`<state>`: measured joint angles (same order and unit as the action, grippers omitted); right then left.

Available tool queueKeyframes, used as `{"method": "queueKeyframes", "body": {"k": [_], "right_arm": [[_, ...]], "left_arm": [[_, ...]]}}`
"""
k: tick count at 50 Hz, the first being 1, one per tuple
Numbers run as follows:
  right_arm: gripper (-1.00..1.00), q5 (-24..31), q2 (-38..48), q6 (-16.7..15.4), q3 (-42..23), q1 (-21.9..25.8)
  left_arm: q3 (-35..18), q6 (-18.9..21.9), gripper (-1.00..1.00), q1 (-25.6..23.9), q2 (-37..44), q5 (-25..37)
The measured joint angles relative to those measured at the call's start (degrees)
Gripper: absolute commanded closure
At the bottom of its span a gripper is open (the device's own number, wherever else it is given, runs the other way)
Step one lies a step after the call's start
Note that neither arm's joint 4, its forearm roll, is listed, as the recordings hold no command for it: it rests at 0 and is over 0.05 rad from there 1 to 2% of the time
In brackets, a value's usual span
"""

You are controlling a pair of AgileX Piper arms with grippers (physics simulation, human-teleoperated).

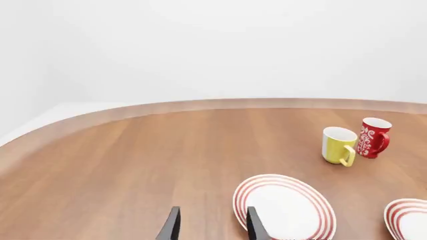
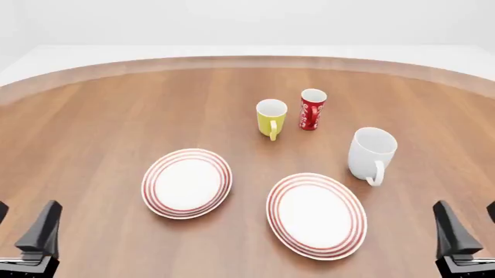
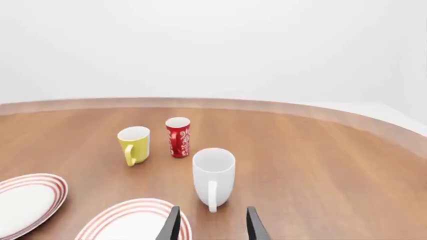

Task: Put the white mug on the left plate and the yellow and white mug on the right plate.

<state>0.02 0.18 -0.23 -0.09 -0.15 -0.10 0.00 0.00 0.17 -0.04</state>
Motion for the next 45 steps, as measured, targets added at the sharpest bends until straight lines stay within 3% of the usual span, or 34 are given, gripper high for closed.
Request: {"method": "queueKeyframes", "body": {"k": [17, 45], "right_arm": [[-1.0, -2.52, 3.95, -1.41, -0.32, 0.55], [-1.0, -22.92, 27.9, -3.33, -1.12, 2.82]], "left_arm": [[-0.12, 0.0, -1.0, 0.0, 0.22, -0.05], [-0.15, 0.0, -1.0, 0.0, 0.26, -0.07]]}}
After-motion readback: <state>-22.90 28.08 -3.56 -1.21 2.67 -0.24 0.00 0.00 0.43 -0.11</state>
